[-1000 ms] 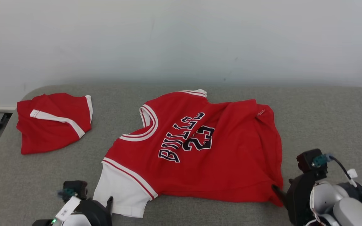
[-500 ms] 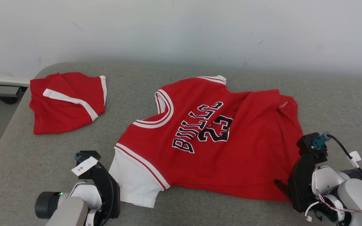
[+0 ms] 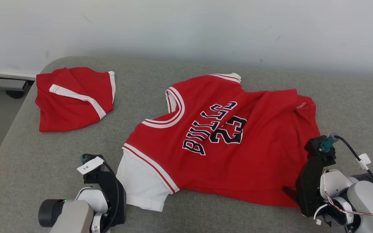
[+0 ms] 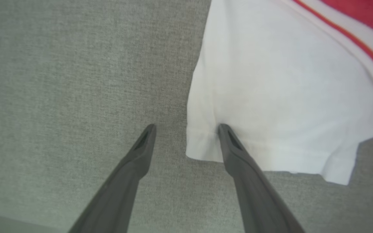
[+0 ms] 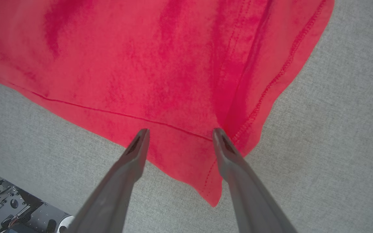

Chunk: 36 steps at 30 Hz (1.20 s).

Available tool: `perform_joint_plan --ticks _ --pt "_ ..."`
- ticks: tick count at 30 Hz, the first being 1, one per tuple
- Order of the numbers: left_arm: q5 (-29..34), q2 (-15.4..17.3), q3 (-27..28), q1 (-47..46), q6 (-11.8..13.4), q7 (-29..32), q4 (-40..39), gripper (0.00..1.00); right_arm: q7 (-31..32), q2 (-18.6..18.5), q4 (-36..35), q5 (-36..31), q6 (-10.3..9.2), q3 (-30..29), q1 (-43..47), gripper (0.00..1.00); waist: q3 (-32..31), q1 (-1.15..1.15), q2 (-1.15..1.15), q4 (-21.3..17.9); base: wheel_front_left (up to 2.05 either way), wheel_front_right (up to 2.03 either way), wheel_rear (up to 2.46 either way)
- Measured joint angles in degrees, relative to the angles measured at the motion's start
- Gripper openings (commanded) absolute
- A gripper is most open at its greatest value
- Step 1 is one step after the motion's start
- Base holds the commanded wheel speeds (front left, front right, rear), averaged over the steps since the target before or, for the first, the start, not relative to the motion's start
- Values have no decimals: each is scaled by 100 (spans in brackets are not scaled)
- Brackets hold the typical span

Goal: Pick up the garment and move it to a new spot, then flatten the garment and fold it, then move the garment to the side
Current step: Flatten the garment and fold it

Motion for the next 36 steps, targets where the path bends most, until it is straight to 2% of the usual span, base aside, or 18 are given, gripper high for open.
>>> perform_joint_plan --ticks 1,2,4,5,6,7,8,12,15,17,18,30,36 --pt "14 -9 12 1 0 46 -14 80 30 12 0 0 0 -1 0 100 -2 0 0 -5 0 0 0" --pt "41 -20 24 3 0 86 -31 74 47 19 1 0 0 -1 0 100 -4 0 0 -10 0 0 0" --pt "63 -30 46 6 0 157 -64 42 64 21 0 0 0 -3 3 100 -9 0 0 -22 0 0 0" --pt "96 -33 60 9 0 193 -77 32 92 25 1 0 0 -4 7 100 -10 0 0 -27 0 0 0" --pt "115 -41 68 15 0 213 -90 23 92 34 2 0 0 -5 14 100 -11 0 0 -31 0 0 0" --pt "137 -53 69 19 0 257 -105 19 92 47 3 0 0 -4 19 100 -11 0 0 -35 0 0 0" --pt "142 -74 69 24 0 287 -122 17 92 63 9 -1 0 -4 20 100 -9 0 0 -37 0 0 0" --pt "259 -119 74 25 0 396 -181 25 89 134 49 -4 0 -16 15 100 7 0 0 -42 0 0 0" --pt "310 -127 77 32 0 488 -249 27 82 223 112 -10 0 -9 -7 100 26 0 0 -40 0 0 0" --pt "337 -138 75 34 0 545 -283 20 37 321 198 -10 0 -4 -12 100 42 0 0 -37 0 0 0" --pt "349 -144 70 35 0 554 -304 0 33 353 240 -13 -1 4 -13 100 51 0 0 -35 0 0 0" --pt "409 -214 37 33 1 792 -511 0 -628 625 424 -747 -1 -280 122 100 181 0 0 30 0 0 0" --pt "442 -221 76 41 1 871 -570 0 -1003 759 -18 -922 -1 -657 521 100 167 0 0 -4 0 0 0"
